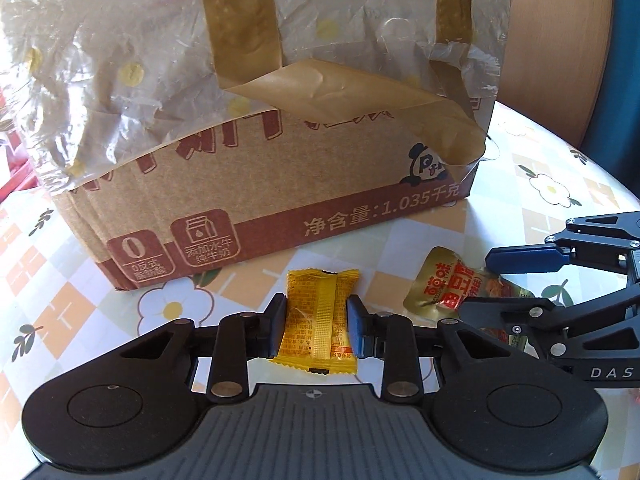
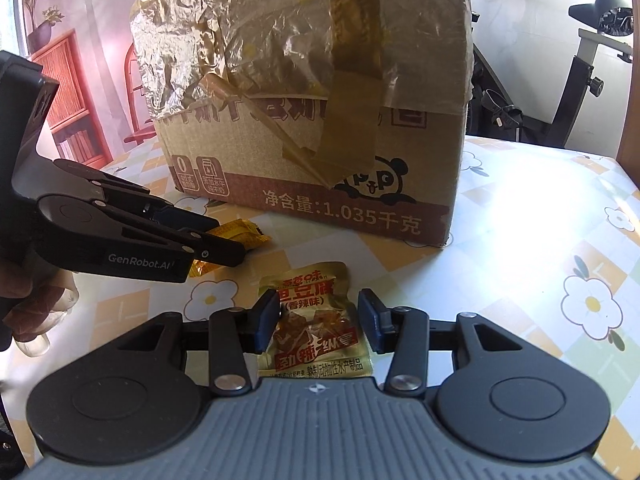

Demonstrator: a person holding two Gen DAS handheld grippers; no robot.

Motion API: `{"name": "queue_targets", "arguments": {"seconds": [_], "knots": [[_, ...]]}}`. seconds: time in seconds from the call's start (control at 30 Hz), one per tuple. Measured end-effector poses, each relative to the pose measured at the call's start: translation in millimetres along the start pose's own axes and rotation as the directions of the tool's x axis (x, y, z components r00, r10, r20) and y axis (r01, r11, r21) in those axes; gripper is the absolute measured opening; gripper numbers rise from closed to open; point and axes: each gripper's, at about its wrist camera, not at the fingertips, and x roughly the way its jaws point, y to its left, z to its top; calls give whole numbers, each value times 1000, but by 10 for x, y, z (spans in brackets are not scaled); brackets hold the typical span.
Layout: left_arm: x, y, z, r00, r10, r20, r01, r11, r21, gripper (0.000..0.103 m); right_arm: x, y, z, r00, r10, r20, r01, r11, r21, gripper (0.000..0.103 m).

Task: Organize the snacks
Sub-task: 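Grasp the gold spicy tofu packet with the right tool while the left tool grasps the yellow wrapped cake, then carry both packets over the lined box and open both tools to drop them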

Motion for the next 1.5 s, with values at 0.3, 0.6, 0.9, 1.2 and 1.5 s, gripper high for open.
{"name": "queue_targets", "arguments": {"seconds": [0.3, 0.6, 0.9, 1.2, 1.5], "knots": [[-438, 213, -120, 997, 64, 53, -53, 978, -200, 33, 85, 174, 50, 998, -11, -58, 3, 992, -128, 64], [-791, 237, -213, 988, 129, 90, -97, 951, -295, 33, 144, 235, 122, 993, -43, -114, 25, 988, -152, 56], [-934, 283, -328, 982, 155, 106, -112, 937, -330, 33, 102, 323, 103, 993, -28, -117, 10, 989, -149, 38], [-1109, 287, -302, 972, 184, 148, -125, 933, -338, 33, -175, 393, 140, 1000, 3, -21, -5, 995, -105, 37], [-1590, 371, 55, 932, 238, 274, -141, 933, -331, 33, -623, 484, 501, 987, 19, 158, 0, 992, -122, 37]]}}
